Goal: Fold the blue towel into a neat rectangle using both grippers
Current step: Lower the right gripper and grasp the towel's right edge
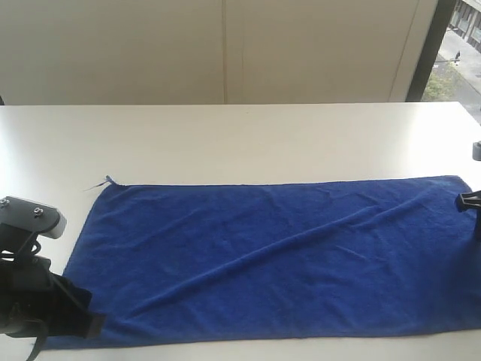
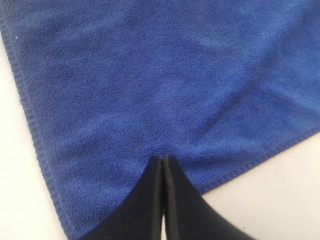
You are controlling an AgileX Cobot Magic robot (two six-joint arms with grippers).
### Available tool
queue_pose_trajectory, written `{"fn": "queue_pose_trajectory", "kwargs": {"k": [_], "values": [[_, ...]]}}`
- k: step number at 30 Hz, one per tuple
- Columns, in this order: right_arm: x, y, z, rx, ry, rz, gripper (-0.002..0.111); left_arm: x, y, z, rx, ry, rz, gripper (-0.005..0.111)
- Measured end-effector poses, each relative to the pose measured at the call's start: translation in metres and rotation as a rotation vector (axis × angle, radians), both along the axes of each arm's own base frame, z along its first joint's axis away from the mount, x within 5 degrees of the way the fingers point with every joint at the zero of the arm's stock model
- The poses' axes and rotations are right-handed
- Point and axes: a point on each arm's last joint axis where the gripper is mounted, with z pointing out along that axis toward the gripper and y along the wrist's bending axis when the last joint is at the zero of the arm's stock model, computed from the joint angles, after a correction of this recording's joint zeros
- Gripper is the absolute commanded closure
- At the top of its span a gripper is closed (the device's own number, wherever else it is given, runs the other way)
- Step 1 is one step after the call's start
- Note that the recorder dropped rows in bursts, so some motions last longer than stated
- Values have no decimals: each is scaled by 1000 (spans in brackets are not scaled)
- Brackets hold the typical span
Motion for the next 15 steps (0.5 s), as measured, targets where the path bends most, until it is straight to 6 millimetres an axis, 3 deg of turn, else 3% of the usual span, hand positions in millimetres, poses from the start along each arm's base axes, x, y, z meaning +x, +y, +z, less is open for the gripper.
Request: {"fn": "queue_pose_trajectory", "kwargs": {"k": [7,15], "values": [[0,0,-4,11,13,0,61,0,0,0,0,0,0,107],[0,1,-6,25,26,-2,76,0,0,0,-1,-2,0,107]]}}
